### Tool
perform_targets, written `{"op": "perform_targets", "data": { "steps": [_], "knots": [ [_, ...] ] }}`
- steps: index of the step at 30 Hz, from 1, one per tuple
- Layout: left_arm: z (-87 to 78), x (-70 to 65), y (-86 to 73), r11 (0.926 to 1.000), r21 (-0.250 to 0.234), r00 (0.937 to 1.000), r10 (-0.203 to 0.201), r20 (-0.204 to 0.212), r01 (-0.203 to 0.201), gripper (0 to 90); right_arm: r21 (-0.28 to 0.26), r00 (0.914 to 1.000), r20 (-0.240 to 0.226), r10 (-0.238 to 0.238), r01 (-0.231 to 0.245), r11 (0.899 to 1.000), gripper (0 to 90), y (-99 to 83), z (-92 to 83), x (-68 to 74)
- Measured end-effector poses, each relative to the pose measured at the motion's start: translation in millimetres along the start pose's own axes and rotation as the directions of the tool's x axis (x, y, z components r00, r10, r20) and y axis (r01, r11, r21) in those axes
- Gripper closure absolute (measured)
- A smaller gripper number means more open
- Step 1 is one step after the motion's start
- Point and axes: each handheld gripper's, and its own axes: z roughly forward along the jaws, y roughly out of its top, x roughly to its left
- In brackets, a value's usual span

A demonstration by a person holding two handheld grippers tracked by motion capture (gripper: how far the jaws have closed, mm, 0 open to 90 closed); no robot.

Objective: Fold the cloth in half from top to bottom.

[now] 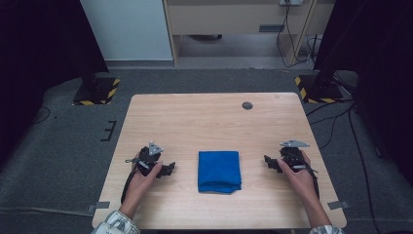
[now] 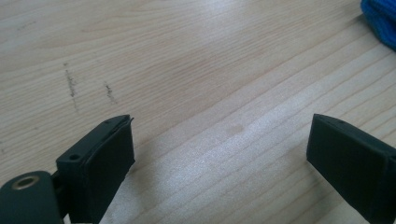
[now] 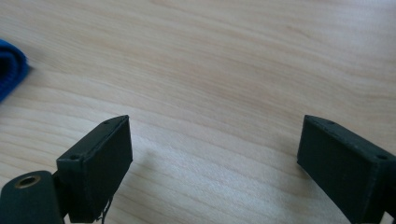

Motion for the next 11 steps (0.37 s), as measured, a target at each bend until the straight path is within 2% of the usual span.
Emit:
{"op": "perform_targets", "data": {
  "steps": [1,4,7,11],
  "knots": [
    [1.4,-0.2,-0.4,1.0,0.0,1.0,-0.005,0.006,0.005,6.1,0.018,1.0,0.006,-0.003,0.003,1.0,9.6,-1.8,2.2,-0.9],
    [3.1,-0.4,-0.9,0.9998,-0.005,0.9996,-0.022,0.019,0.022,4.7,0.012,0.9998,0.016,-0.009,0.009,1.0,9.3,-2.9,2.5,-1.1],
    [4.7,0.3,-2.3,0.9997,-0.017,0.9995,-0.017,0.026,0.018,2.1,0.025,0.999,0.03,-0.033,0.033,0.999,7.7,-3.0,3.0,1.5],
    [4.9,0.2,-2.1,0.9997,-0.017,0.9995,-0.016,0.025,0.017,1.6,0.028,0.9989,0.035,-0.03,0.03,0.999,7.1,-3.7,2.6,3.4]
  ]
}}
